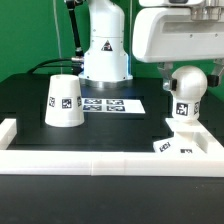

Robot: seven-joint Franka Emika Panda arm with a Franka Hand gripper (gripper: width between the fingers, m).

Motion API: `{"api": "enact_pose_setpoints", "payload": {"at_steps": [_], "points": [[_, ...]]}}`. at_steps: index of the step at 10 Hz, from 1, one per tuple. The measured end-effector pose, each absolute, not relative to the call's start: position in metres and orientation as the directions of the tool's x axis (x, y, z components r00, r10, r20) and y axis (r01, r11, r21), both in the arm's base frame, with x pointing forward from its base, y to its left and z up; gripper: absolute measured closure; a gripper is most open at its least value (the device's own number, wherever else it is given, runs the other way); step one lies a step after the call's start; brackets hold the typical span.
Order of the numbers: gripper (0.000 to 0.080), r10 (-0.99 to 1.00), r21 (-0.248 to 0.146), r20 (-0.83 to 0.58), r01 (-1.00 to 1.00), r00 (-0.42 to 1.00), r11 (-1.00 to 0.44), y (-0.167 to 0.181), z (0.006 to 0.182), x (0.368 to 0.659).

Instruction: Assemble lamp

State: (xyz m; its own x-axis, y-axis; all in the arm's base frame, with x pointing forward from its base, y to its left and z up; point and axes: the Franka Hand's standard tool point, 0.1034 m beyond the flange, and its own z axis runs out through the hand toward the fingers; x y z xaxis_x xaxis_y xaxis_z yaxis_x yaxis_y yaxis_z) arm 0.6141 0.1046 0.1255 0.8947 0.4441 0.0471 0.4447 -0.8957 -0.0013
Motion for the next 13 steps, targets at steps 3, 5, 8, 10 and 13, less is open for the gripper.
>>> {"api": "enact_pose_setpoints", "payload": {"at_steps": [3, 5, 8, 10, 13], "points": [[0.0101, 0.595, 0.007, 0.045, 0.595, 0.803, -0.803, 0.1021, 0.1245, 0.6138], [0.0101, 0.703, 0.015, 0.044, 0.703, 0.71, -0.711, 0.1013, 0.1244, 0.6141], [0.0101, 0.894, 0.061, 0.024, 0.892, 0.447, -0.448, 0.1014, 0.1236, 0.6172], [0.0101, 0.953, 0.071, -0.001, 0.951, 0.302, -0.301, 0.1016, 0.1223, 0.6167], [0.0101, 0.996, 0.075, -0.043, 0.994, 0.082, -0.079, 0.099, 0.1215, 0.6167]]}}
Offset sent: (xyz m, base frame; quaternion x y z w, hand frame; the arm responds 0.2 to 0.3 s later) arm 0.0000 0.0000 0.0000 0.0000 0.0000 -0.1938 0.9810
